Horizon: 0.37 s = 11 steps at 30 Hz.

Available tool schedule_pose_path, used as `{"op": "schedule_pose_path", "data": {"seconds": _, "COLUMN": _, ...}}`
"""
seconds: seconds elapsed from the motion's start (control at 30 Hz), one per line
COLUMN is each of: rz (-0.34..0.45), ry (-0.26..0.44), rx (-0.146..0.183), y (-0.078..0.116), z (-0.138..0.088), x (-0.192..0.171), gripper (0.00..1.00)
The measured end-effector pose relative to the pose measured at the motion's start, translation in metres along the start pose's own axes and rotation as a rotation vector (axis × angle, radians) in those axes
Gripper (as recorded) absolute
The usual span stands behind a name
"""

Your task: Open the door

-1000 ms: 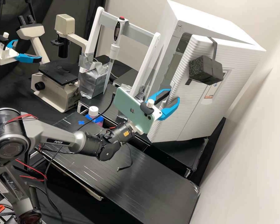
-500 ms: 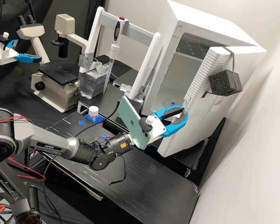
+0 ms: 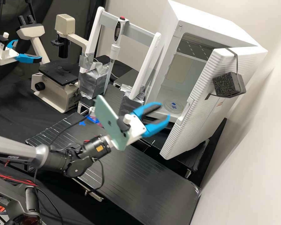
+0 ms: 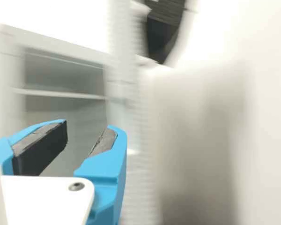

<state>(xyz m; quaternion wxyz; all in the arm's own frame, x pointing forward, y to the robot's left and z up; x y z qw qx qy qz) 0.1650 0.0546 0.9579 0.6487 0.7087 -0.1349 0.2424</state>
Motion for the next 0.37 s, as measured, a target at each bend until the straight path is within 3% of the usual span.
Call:
{"op": "schedule_pose_path", "data": {"seconds": 0.07, "rz": -0.052, "ry": 0.083, "rx": 0.014, "y": -0.010, "z": -0.012, "x": -0.007, "gripper": 1.00}}
{"op": "schedule_pose_path", "data": {"seconds": 0.17, "rz": -0.118, "ry": 0.205, "rx": 0.070, "y": -0.025, "z": -0.028, "x": -0.018, "gripper": 1.00}}
{"op": "schedule_pose_path", "data": {"seconds": 0.37, "rz": -0.197, "ry": 0.318, "rx": 0.153, "y": -0.048, "z": -0.037, "x": -0.026, "gripper": 1.00}}
